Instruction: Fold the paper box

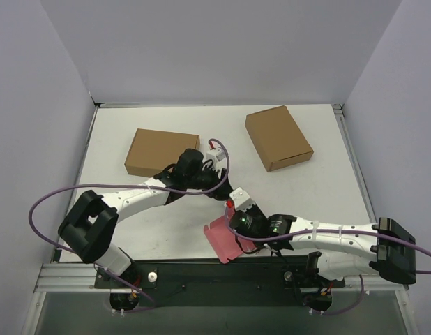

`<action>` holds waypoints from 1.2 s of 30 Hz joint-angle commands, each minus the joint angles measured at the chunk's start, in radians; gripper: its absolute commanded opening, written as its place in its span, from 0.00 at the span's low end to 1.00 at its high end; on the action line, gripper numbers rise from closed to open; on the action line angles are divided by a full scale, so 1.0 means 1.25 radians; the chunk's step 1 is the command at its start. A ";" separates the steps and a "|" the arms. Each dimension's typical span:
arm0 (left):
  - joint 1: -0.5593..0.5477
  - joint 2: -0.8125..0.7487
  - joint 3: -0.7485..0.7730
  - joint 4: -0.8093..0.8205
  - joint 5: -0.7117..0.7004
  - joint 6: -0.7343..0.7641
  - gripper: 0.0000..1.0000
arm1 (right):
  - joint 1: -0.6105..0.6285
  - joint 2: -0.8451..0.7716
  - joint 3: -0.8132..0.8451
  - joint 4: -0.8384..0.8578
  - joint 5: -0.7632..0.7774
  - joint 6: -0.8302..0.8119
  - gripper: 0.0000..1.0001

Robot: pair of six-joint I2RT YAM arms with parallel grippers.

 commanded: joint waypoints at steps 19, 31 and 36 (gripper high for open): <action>-0.034 0.104 -0.006 0.146 -0.167 -0.280 0.61 | 0.046 0.039 0.037 -0.008 0.104 0.007 0.00; -0.056 0.120 -0.033 0.225 -0.148 -0.344 0.48 | 0.046 0.022 0.031 -0.014 0.121 0.016 0.00; -0.080 0.110 -0.084 0.279 -0.153 -0.382 0.39 | 0.047 0.025 0.032 -0.015 0.140 0.017 0.00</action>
